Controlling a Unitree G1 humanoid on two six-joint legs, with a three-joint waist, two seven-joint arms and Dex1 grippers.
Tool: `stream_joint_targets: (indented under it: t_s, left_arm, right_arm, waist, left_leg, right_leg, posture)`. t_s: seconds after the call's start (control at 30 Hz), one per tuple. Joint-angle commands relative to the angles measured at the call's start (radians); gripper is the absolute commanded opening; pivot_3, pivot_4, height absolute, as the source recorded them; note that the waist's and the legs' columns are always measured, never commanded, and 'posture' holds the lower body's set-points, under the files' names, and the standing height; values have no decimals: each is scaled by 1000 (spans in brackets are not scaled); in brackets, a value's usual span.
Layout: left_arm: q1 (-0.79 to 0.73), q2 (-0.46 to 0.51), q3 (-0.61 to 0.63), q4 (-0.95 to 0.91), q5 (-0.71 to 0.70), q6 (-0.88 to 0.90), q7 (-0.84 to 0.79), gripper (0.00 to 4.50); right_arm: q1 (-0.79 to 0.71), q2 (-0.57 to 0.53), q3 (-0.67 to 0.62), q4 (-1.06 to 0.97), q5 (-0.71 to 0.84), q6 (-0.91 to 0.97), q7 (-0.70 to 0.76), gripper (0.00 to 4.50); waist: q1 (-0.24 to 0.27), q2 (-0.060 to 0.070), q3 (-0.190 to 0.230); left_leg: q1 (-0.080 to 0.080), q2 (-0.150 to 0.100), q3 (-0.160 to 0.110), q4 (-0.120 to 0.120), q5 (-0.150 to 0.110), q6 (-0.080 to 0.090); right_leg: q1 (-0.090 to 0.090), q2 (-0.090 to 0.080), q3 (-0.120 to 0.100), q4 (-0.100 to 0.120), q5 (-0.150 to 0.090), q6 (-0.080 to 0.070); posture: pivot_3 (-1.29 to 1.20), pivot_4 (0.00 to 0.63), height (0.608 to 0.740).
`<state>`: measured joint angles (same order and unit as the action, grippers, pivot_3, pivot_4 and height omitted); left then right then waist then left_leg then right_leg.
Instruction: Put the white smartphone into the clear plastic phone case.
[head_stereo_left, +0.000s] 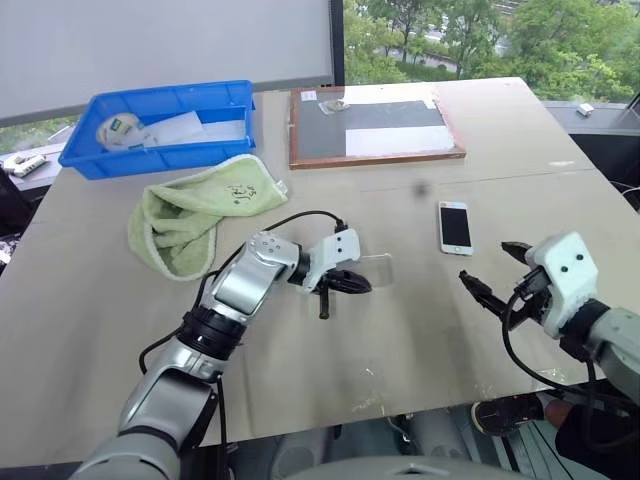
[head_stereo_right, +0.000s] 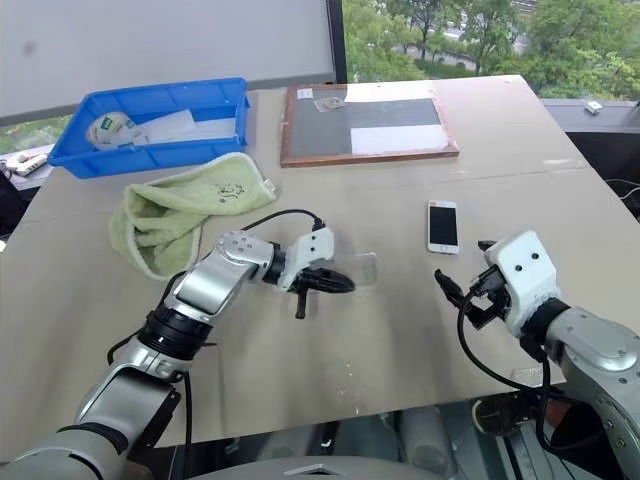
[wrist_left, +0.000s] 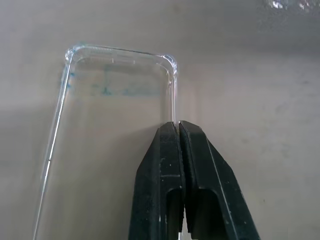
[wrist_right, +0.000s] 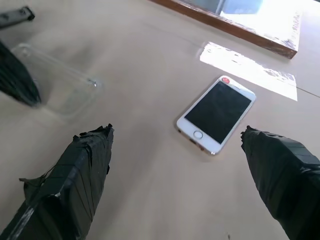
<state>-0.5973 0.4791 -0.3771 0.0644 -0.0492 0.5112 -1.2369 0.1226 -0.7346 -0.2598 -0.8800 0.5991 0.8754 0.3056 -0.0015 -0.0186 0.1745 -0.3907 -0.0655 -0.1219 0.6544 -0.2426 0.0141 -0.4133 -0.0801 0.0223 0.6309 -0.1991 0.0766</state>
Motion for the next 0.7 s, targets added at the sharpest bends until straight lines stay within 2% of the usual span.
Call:
stream_joint_targets:
  t_s: [0.03,0.27,0.43,0.7]
  left_arm:
    - [-19,-21,-31,24,7,-57,13,39]
    - [-68,-98,-66,83,25,-66,45,39]
    - [-99,-129,-47,93,12,-38,65,39]
    - [-109,-129,-48,105,11,-34,70,39]
  right_arm:
    - [-5,6,1,-33,2,22,-8,4500]
    - [-63,26,27,-56,24,75,-30,4500]
    - [-4,-9,-25,-130,145,44,109,4500]
    - [139,-117,-189,-107,194,-49,330,4500]
  waist:
    - [5,0,0]
    - [19,0,0]
    - [14,0,0]
    - [12,0,0]
  left_leg:
    - [0,0,0,0,0,0]
    - [0,0,0,0,0,0]
    - [-1,0,-1,0,0,0]
    - [-1,0,0,0,0,0]
  right_leg:
    - [0,0,0,0,0,0]
    - [0,0,0,0,-1,1]
    - [0,0,-1,-1,0,0]
    - [0,1,-1,-2,-2,3]
  posture:
    - [0,150,740]
    - [0,150,740]
    - [0,150,740]
    - [0,150,740]
